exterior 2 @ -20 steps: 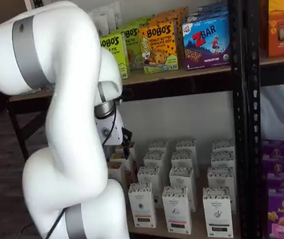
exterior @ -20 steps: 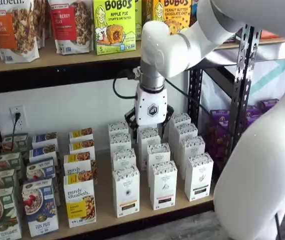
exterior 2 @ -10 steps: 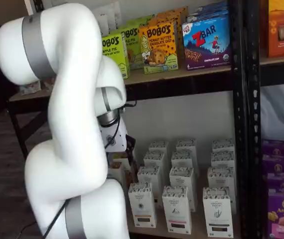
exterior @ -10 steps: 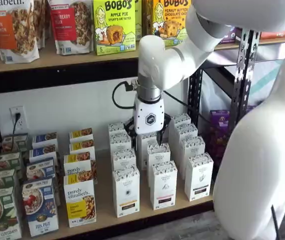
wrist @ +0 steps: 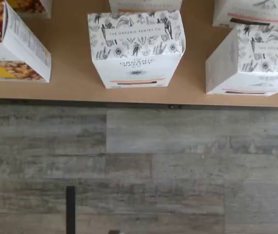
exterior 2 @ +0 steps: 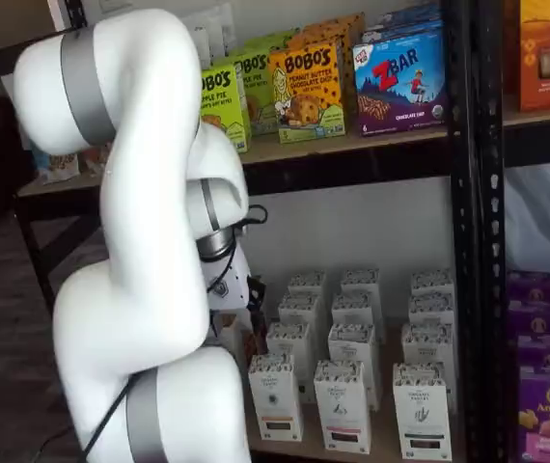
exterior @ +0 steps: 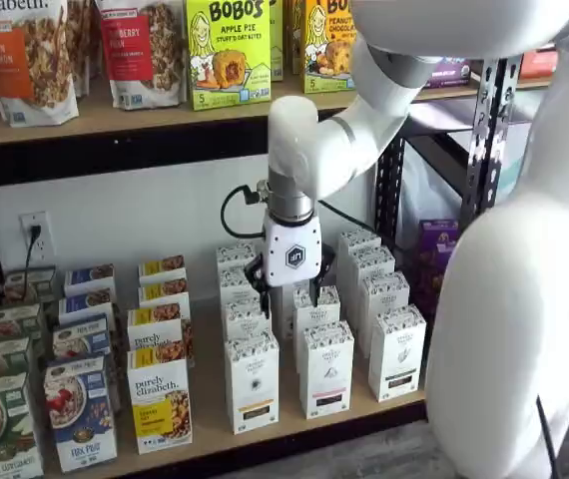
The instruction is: Pick up the white box with a yellow strip in the middle, on the bottom shelf, the fourth box from the left
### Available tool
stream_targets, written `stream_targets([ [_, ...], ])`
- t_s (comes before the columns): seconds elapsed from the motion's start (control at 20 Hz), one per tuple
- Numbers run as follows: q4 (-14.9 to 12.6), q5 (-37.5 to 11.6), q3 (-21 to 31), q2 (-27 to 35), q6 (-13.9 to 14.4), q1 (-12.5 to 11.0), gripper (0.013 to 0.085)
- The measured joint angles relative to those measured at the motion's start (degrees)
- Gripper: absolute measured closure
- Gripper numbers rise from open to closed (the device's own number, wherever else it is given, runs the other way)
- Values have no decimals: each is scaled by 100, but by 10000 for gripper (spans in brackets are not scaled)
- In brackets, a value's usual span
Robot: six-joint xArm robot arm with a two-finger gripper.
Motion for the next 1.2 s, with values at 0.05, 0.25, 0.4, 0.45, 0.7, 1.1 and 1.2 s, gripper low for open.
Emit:
stream_targets([
  [0.05,53,-69,-16,71,-39,2,130],
  [0.25,176,-532,-49,375,-112,29,130],
  [0.4,24,-740,-144,613,46,49,130],
  [0.45,-23,-791,-184,697,95,55,130],
  [0.7,-22,-1083,-437,1193,133,90,130],
  [1.1,50,-1325,-1001,2010,8,23,130],
  [1.2,32,-1358,-1155,2187,9,8,130],
])
